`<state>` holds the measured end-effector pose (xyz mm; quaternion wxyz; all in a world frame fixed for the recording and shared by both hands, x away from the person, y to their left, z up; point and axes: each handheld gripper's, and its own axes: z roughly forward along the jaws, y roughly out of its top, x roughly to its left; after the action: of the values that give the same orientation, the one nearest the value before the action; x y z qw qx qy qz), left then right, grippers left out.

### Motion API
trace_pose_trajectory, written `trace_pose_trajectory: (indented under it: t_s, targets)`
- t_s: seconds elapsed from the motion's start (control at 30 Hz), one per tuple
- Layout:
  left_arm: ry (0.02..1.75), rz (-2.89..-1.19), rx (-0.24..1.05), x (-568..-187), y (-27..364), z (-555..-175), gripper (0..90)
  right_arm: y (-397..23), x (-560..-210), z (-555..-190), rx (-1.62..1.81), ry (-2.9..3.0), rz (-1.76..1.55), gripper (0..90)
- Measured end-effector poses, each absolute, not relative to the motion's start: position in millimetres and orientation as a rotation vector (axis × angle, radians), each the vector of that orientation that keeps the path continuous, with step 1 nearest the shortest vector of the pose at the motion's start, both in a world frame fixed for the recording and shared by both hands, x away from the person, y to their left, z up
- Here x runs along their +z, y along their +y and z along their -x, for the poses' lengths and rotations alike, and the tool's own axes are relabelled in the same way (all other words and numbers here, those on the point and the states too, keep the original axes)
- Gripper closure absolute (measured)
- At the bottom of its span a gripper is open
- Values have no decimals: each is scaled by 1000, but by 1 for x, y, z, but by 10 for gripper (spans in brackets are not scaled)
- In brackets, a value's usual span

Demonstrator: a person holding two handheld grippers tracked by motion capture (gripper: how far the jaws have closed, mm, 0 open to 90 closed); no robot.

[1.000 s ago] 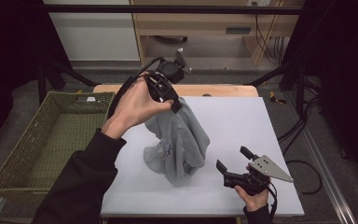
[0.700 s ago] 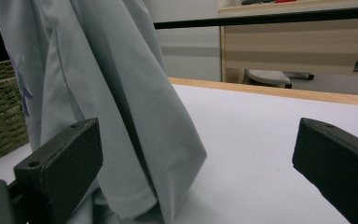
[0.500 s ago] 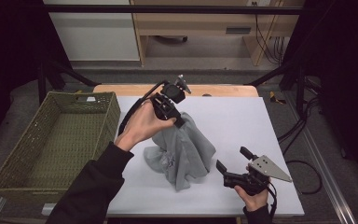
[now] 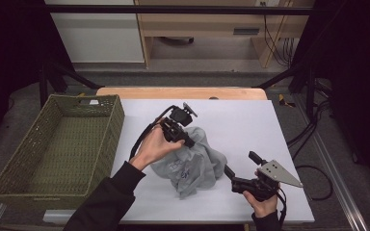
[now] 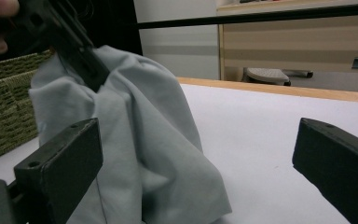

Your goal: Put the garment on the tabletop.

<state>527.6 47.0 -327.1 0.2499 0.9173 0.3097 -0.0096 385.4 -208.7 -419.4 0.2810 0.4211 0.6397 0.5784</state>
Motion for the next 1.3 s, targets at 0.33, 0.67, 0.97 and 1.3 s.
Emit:
trace_pose_trajectory:
  t_s: [0.33, 0.67, 0.97, 1.3]
  targets:
    - [824, -2537, -66, -361, 43, -526, 761, -209, -420, -386, 1553, 1718, -1129, 18]
    - [777, -2351, 67, -335, 58, -516, 280, -209, -420, -386, 1559, 1719, -1134, 17]
    - [760, -2171, 118, -313, 89, -505, 106, -210, -419, -386, 1562, 1717, -1132, 16]
    - [771, -2001, 180, -323, 125, -488, 74, -211, -419, -386, 1562, 1720, -1135, 14]
